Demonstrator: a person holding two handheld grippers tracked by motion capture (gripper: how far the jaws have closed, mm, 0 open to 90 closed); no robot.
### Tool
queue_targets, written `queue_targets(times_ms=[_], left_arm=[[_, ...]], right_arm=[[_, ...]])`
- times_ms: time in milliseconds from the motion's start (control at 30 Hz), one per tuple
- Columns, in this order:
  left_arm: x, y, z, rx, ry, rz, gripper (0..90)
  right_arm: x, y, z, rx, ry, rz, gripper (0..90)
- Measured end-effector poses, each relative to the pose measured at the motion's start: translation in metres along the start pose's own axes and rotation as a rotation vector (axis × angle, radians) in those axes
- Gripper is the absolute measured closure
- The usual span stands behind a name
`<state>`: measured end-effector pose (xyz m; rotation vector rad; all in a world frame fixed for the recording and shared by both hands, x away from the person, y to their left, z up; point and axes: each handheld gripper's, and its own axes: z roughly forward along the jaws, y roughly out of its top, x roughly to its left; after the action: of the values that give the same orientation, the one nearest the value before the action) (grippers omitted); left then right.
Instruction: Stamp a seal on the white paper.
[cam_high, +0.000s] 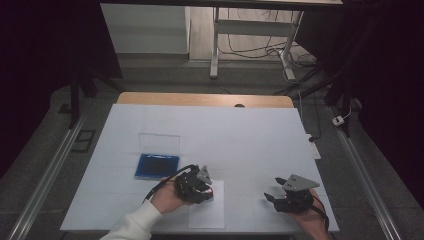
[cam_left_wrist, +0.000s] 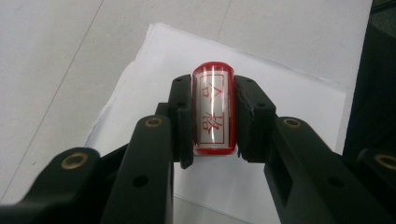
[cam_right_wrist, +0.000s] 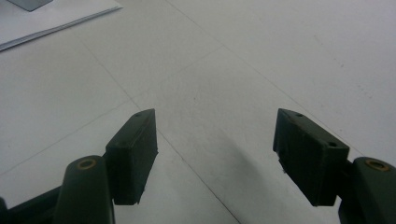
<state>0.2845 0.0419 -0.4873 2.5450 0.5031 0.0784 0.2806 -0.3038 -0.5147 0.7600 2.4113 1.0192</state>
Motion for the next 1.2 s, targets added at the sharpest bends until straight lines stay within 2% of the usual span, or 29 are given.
queue_targets(times_ms=[267, 667, 1200], left_arm=[[-0.0018, 0.0021, 0.0039, 0.033, 0.014, 0.005, 70.6], [-0.0023, 0.0012, 0.0049, 0.031, 0.017, 0.013, 70.9], [-0.0014, -0.0005, 0.0055, 0.015, 0.008, -0.001, 71.0]], right_arm=[[0.0009, 0.0007, -0.0001, 0.006, 0.001, -0.001, 30.0], [0.0016, 0.0011, 0.0004, 0.002, 0.003, -0.006, 30.0], [0.0028, 0.0019, 0.0009, 0.003, 0.004, -0.007, 30.0]])
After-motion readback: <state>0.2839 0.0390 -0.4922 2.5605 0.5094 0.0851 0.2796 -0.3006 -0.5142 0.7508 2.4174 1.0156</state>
